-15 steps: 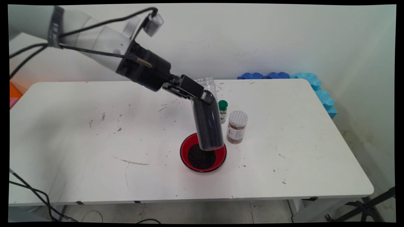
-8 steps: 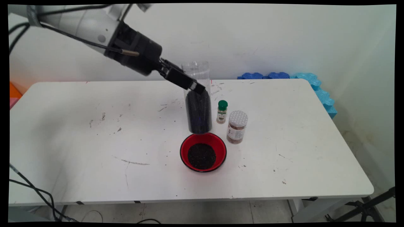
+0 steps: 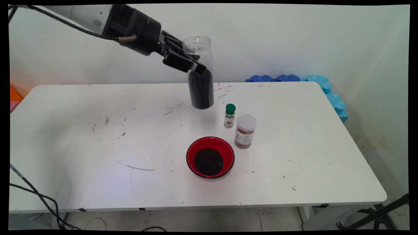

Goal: Place the picked object on the table

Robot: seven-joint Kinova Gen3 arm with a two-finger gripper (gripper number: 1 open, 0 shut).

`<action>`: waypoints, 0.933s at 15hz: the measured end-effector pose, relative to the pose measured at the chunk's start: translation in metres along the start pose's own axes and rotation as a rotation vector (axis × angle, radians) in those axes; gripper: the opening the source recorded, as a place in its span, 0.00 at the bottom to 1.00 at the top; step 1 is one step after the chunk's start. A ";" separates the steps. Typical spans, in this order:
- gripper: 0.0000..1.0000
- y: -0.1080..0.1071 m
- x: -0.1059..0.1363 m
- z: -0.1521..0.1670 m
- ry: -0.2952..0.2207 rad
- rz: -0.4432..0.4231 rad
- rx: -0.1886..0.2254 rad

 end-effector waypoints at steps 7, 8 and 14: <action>0.00 -0.011 -0.004 0.000 0.042 0.104 0.071; 0.00 -0.012 -0.006 0.001 0.044 0.112 0.078; 0.00 -0.018 -0.023 0.009 0.051 0.121 0.100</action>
